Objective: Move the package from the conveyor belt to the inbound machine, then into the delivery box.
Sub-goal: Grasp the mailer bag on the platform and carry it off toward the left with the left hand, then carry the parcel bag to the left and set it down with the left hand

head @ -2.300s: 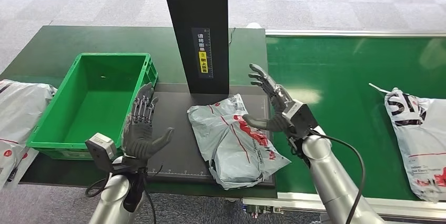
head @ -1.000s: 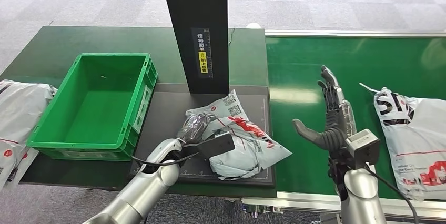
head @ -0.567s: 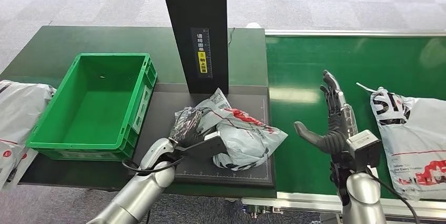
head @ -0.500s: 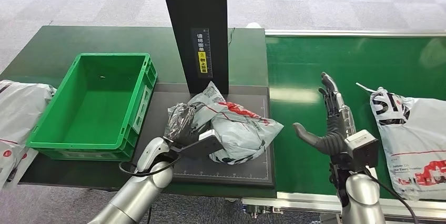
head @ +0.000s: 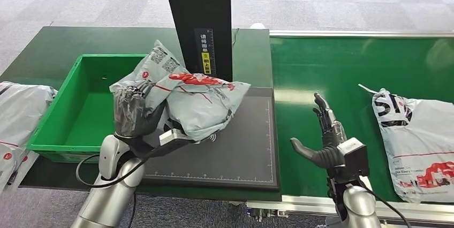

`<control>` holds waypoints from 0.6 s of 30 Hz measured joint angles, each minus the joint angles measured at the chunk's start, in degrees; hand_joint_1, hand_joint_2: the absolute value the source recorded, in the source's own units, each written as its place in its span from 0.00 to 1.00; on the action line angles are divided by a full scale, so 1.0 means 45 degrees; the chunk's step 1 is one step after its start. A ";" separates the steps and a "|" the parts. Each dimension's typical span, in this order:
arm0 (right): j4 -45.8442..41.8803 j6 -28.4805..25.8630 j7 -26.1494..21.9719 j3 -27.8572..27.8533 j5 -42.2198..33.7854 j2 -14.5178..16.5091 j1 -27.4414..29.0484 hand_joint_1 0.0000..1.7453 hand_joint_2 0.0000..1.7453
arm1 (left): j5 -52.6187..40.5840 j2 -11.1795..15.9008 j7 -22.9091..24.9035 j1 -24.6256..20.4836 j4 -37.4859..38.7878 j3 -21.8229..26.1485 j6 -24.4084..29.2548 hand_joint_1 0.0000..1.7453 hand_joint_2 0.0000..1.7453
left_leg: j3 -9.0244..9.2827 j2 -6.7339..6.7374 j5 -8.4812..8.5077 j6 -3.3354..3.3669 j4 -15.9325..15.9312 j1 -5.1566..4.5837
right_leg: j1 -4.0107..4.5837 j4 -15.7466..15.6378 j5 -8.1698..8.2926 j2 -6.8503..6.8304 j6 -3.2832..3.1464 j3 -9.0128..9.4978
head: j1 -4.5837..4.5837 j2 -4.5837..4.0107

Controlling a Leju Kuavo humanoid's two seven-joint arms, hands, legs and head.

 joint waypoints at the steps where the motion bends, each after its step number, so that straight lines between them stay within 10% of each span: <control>1: 0.0094 0.0011 0.0061 0.0084 0.0027 -0.0001 0.0030 0.00 1.00 | -0.0332 0.0006 0.0198 -0.0023 -0.0020 0.0471 0.0001 1.00 1.00 | 0.0002 0.0005 0.0000 0.0000 0.0000 0.0001 | 0.0001 0.0001 0.0001 0.0004 -0.0001 0.0000 | 0.0000 0.0000; 11: 0.0672 0.0050 0.0198 0.0828 0.0230 -0.0005 0.0133 0.00 1.00 | -0.1764 0.0181 0.1355 -0.0642 0.0521 0.5161 0.0000 1.00 1.00 | 0.0000 0.0021 0.0002 -0.0004 -0.0001 0.0005 | 0.0018 0.0004 0.0001 0.0012 -0.0002 -0.0009 | -0.0001 0.0000; 18: 0.0684 0.0056 0.0293 0.0922 0.0262 -0.0018 0.0085 0.00 1.00 | -0.2148 0.0940 0.3260 -0.1031 0.2485 0.5978 -0.0284 1.00 1.00 | -0.0001 0.0018 0.0002 -0.0003 0.0000 0.0004 | 0.0018 -0.0002 0.0001 0.0008 -0.0001 -0.0011 | -0.0001 0.0000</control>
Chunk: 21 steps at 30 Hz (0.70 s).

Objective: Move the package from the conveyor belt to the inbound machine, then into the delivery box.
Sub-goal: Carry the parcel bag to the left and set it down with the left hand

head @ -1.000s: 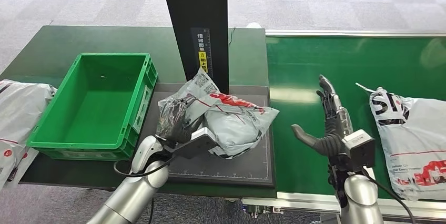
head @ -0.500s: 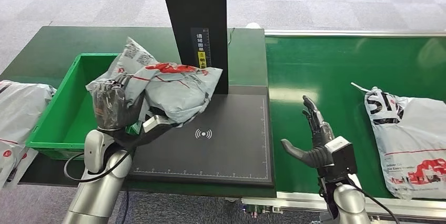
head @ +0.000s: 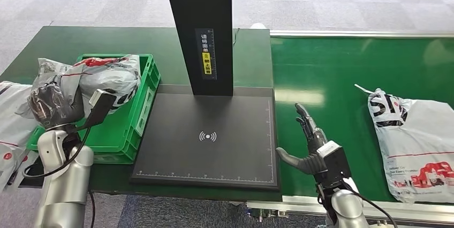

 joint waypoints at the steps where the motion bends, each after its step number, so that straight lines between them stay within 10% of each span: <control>1: -0.0001 0.0012 0.0010 0.0001 0.0027 -0.0004 -0.0004 0.00 1.00 | 0.0013 0.0104 0.0257 -0.0037 0.0324 -0.0107 -0.0190 0.89 1.00 | 0.0000 0.0002 0.0000 0.0000 0.0000 0.0000 | 0.0000 0.0000 0.0000 0.0002 0.0000 0.0000 | 0.0000 0.0000; 5: 0.0012 0.0109 0.0005 0.0001 0.0153 -0.0016 -0.0080 0.00 1.00 | 0.0117 0.0348 0.0788 -0.0098 0.1364 -0.1029 -0.0775 0.00 1.00 | -0.0004 -0.0001 0.0000 0.0000 0.0005 -0.0002 | -0.0002 -0.0002 0.0001 -0.0001 0.0001 0.0003 | 0.0000 0.0000; 13: 0.0201 0.0171 -0.0174 0.0023 0.0176 -0.0064 -0.0234 0.00 1.00 | 0.0850 0.0390 0.0521 0.0077 0.1537 -0.2100 0.0035 0.00 1.00 | -0.0012 -0.0005 -0.0001 0.0001 0.0007 -0.0002 | -0.0002 -0.0003 0.0001 -0.0004 0.0001 0.0005 | 0.0001 0.0000; 21: 0.0626 0.0144 -0.0483 0.0279 0.0104 -0.0120 -0.0474 0.00 1.00 | 0.3425 -0.1278 -0.7124 0.0507 -0.1513 0.0262 0.0379 0.00 1.00 | -0.0006 0.0019 -0.0008 0.0002 0.0007 -0.0009 | -0.0015 -0.0004 0.0005 0.0017 -0.0001 0.0005 | 0.0004 0.0001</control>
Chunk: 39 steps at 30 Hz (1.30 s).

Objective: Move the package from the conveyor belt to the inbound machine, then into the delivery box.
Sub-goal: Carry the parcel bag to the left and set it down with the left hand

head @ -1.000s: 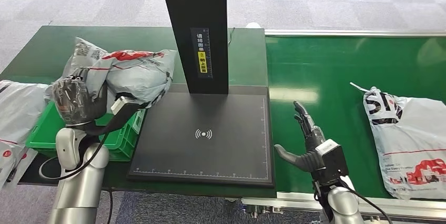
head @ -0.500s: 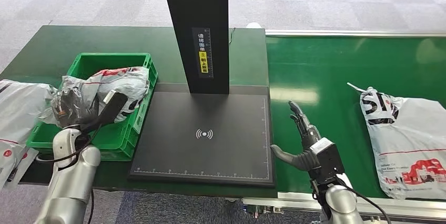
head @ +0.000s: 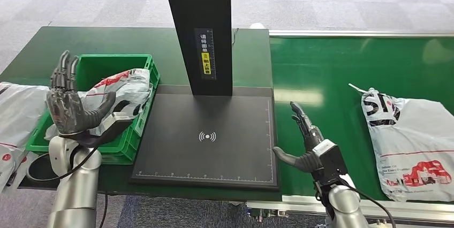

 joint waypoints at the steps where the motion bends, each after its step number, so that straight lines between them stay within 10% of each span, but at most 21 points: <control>1: 0.0056 -0.0026 -0.0056 0.0033 -0.0054 -0.0018 -0.0032 0.00 1.00 | 0.1026 -0.0129 -0.0239 0.0051 -0.0292 0.0123 -0.0001 0.00 1.00 | 0.0004 0.0007 -0.0002 0.0000 0.0000 0.0000 | -0.0002 -0.0001 0.0001 0.0006 -0.0001 -0.0001 | -0.0002 0.0000; 7: 0.0290 -0.0123 -0.0342 0.0169 -0.0599 -0.0320 -0.0281 0.00 1.00 | 1.0221 0.0067 -0.0346 0.0718 -0.1199 -0.1494 -0.1619 0.00 1.00 | 0.0009 -0.0008 0.0000 0.0001 0.0001 0.0008 | -0.0001 0.0003 0.0000 -0.0010 -0.0001 0.0004 | -0.0005 -0.0001; 17: 0.0494 0.0083 -0.0710 0.0521 -0.1054 -0.0614 -0.0562 0.00 1.00 | 1.4273 0.0836 0.1579 0.1821 -0.1188 -0.5298 -0.9580 0.00 1.00 | 0.0009 0.0002 -0.0004 0.0004 0.0001 -0.0003 | -0.0004 -0.0004 0.0000 0.0002 0.0000 0.0005 | -0.0001 -0.0001; 39: 0.0065 0.0233 -0.0521 0.1043 -0.1368 -0.0600 -0.0647 0.00 1.00 | 1.3893 0.0413 0.2589 0.1381 0.0835 -0.7119 -1.0273 0.00 1.00 | 0.0011 0.0002 -0.0004 0.0005 0.0001 0.0000 | -0.0006 0.0000 0.0000 0.0002 0.0000 0.0004 | -0.0002 -0.0001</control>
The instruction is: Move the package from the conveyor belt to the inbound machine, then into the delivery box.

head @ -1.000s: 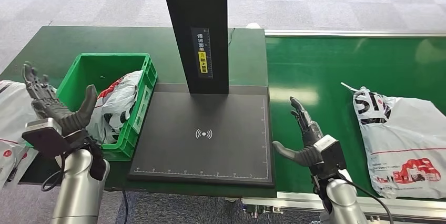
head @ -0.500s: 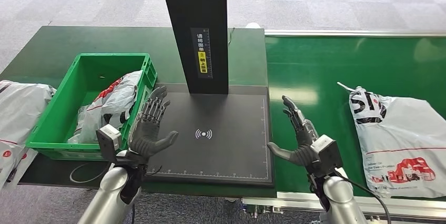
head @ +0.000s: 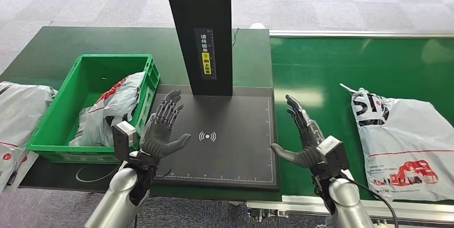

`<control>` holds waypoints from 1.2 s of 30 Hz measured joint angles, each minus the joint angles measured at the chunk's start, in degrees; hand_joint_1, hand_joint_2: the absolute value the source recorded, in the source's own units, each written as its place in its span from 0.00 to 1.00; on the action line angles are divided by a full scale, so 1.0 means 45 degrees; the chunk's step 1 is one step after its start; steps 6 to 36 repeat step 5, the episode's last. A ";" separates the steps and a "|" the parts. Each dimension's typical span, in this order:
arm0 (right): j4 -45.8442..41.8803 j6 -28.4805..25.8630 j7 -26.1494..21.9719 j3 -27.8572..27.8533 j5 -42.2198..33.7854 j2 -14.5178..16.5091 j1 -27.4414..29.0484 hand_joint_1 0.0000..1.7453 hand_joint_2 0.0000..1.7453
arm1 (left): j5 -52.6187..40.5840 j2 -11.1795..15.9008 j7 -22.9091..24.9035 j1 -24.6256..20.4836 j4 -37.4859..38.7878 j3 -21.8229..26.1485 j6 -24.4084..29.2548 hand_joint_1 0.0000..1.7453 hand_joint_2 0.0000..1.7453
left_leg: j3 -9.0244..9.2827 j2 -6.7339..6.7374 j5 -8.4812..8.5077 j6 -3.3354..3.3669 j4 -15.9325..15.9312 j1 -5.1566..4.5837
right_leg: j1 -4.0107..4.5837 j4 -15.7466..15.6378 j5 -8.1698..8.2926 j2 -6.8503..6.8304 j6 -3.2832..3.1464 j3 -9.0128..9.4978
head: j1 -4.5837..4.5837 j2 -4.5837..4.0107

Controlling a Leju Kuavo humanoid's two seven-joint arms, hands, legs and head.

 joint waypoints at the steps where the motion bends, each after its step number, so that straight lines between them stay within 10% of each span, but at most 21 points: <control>1: -0.0041 -0.0007 0.0005 0.0000 -0.0007 0.0000 0.0012 0.00 1.00 | -0.0010 -0.0012 0.0019 -0.0006 0.0000 -0.0006 0.0004 0.00 1.00 | 0.0000 0.0000 0.0000 0.0000 0.0000 0.0000 | 0.0000 0.0000 0.0000 0.0000 0.0000 0.0000 | 0.0001 0.0001; 36: -0.0166 -0.0027 0.0064 0.0000 -0.0079 0.0000 0.0061 0.00 1.00 | -0.0013 -0.0027 0.0071 -0.0015 0.0000 -0.0040 0.0004 0.00 1.00 | 0.0000 0.0000 0.0000 0.0000 0.0000 0.0000 | 0.0000 -0.0001 0.0000 0.0001 0.0000 -0.0001 | 0.0000 0.0000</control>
